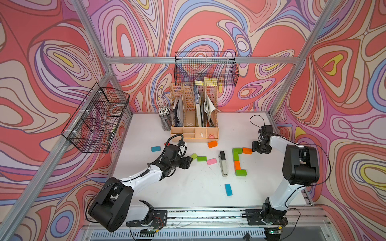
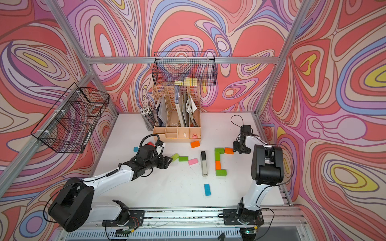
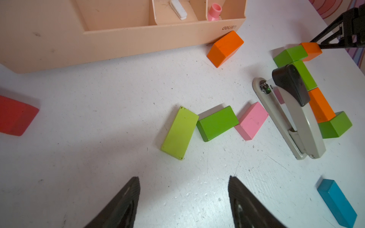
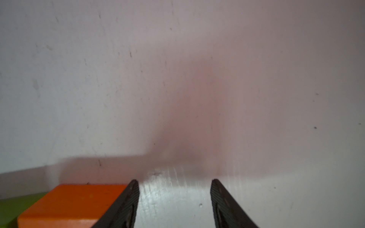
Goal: Assemble the letter c with building blocks
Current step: Assemble the building block at the center of the board.
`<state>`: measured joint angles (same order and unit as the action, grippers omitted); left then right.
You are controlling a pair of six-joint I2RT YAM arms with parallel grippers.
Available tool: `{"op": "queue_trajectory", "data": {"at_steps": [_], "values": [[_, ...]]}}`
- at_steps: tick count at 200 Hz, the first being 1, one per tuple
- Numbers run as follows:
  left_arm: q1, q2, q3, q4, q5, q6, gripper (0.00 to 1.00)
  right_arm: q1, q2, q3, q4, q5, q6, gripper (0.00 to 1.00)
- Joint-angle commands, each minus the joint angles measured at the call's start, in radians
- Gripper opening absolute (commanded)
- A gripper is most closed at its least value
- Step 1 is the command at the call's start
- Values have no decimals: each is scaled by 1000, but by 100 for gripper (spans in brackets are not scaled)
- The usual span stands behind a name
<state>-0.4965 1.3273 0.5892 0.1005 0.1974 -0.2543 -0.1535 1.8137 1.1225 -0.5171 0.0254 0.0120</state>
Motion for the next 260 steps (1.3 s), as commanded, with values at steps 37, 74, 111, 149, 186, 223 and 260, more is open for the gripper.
{"op": "queue_trajectory", "data": {"at_steps": [37,74,111,149,186,223,260], "values": [[3,9,-1,-8,-15,20,73,-16,-7,20,32,-20,27,62],[3,7,-1,-10,-15,20,73,-18,-11,17,38,-43,30,62],[4,7,-1,-12,-14,21,73,-17,-10,14,48,-56,36,62],[3,7,-2,-13,-16,22,73,-20,-6,26,46,-57,35,63],[4,7,-2,-13,-20,23,73,-20,-6,28,46,-59,35,64],[3,7,0,-16,-18,24,73,-22,2,38,42,-68,30,66],[3,6,0,-16,-19,24,73,-22,2,39,45,-79,32,67]]}}
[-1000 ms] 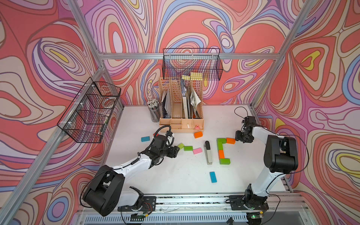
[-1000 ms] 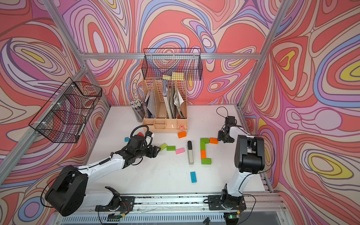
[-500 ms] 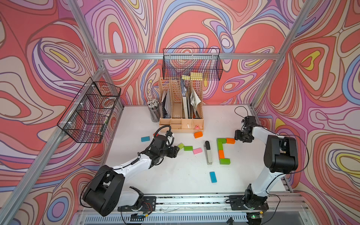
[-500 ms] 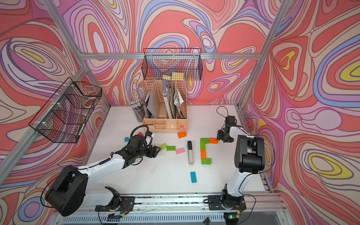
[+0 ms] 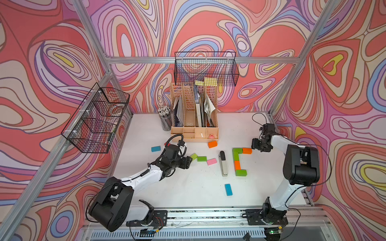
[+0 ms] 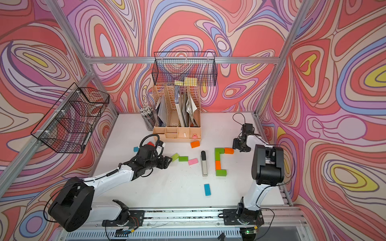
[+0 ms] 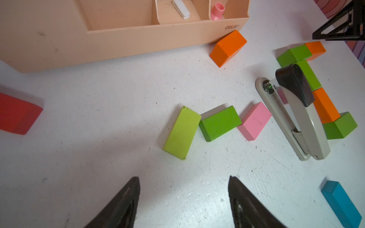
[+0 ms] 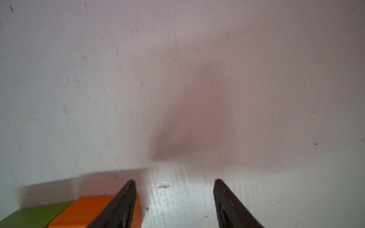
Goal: Assemble the letter c with building blocks
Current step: Assemble the building block at the center of the board.
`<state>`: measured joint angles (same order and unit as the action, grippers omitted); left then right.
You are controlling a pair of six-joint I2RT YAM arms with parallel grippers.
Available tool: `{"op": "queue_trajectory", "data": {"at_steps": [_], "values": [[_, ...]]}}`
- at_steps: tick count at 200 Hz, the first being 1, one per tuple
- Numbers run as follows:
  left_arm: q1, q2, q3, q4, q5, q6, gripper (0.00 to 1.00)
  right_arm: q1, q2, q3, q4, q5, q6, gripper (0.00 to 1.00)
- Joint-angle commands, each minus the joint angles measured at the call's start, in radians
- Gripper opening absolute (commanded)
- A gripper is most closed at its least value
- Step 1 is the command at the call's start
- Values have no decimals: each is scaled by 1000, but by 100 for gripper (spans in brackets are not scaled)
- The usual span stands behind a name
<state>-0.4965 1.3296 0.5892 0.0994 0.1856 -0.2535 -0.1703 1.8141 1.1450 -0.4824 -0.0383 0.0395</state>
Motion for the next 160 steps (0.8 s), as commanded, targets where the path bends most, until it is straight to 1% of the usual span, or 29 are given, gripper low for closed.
{"op": "queue_trajectory", "data": {"at_steps": [1,27,73,133,160], "values": [[4,3,1,-15,-6,23,73,-5,3,16,10,-15,4,67],[4,3,0,-15,-6,23,73,-5,0,18,8,-16,3,67],[4,3,0,-15,-7,23,73,-7,-13,7,-16,66,7,68],[3,-1,0,-18,-3,22,73,-7,-18,-10,-19,6,5,68],[4,-3,0,-20,-2,22,73,-9,-17,-12,-19,2,7,68]]}}
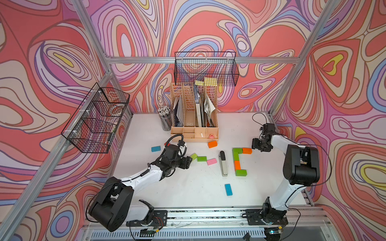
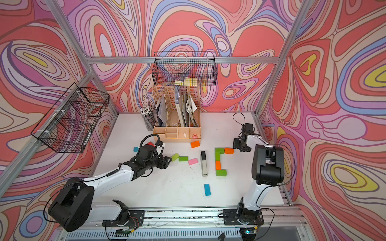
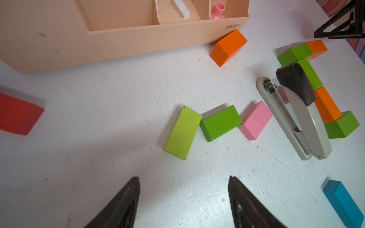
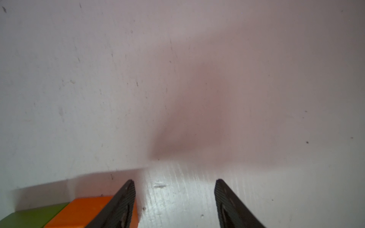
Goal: Assemble the letter c with building blocks
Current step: Assemble the building block at the center of the board.
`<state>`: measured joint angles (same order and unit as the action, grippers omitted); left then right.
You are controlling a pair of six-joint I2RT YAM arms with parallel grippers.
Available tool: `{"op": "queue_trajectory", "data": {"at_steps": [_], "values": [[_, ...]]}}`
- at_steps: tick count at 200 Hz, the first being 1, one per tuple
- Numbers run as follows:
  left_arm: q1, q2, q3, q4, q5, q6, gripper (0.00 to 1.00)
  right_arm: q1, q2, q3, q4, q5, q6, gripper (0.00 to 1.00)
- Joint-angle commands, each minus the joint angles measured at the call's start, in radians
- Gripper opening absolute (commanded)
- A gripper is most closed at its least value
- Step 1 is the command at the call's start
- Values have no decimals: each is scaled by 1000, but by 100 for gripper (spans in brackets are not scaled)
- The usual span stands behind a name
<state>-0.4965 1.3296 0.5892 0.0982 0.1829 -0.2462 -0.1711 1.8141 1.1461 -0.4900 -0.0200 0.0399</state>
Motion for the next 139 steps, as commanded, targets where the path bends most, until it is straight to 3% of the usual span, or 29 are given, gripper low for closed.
{"op": "queue_trajectory", "data": {"at_steps": [1,99,139], "values": [[4,-3,0,-18,1,15,73,-7,-17,-14,-12,-17,7,68],[4,2,2,-17,-2,16,73,-7,-17,-19,-10,-44,11,68],[4,3,1,-18,0,15,73,-7,-36,-23,-2,4,13,68]]}}
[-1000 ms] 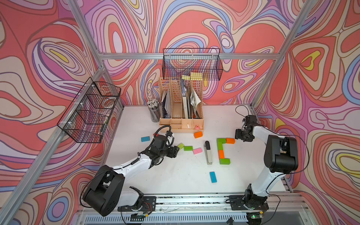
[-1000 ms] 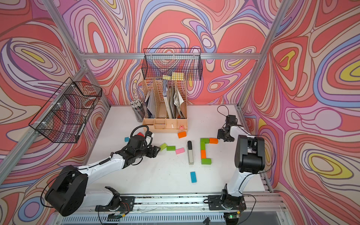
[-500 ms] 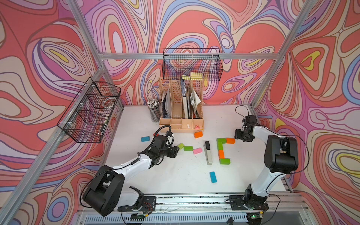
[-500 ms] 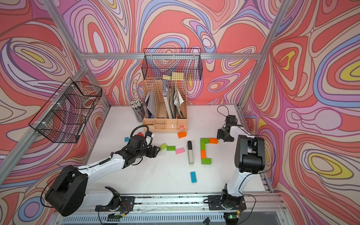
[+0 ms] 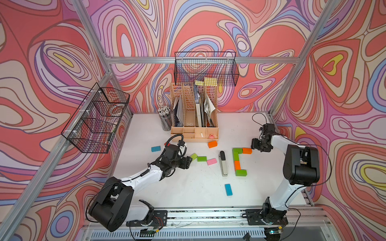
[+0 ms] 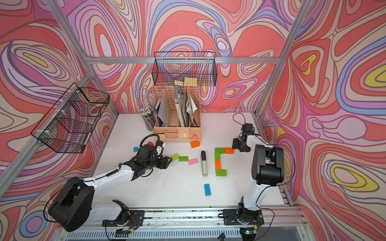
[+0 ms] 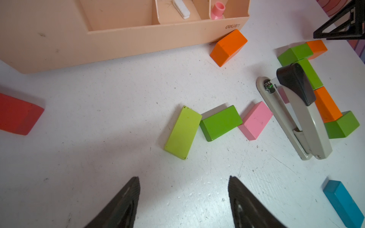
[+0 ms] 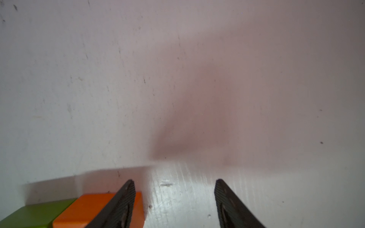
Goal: Assemble the letter c with building blocks
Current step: Assemble the building block at the center of the board.
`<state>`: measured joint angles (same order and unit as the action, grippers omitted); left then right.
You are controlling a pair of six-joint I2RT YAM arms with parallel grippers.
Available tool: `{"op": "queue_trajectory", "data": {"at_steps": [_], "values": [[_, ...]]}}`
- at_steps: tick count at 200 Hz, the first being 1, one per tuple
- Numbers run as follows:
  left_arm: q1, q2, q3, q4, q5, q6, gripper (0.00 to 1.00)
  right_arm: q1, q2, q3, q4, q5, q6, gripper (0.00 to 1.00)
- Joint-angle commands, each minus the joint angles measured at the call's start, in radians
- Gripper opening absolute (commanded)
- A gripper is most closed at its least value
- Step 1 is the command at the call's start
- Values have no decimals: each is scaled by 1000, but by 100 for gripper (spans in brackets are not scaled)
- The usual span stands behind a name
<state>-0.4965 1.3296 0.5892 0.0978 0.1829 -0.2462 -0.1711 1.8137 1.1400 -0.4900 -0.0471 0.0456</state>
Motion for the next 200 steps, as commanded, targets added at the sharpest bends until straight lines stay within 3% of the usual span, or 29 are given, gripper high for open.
{"op": "queue_trajectory", "data": {"at_steps": [1,138,200], "values": [[4,3,1,-17,0,15,73,-7,-36,-17,-2,33,7,68],[4,-1,2,-21,-2,15,73,-7,-35,-37,-7,-8,15,68],[4,3,1,-19,-7,16,74,-9,-104,-18,-4,141,39,71]]}}
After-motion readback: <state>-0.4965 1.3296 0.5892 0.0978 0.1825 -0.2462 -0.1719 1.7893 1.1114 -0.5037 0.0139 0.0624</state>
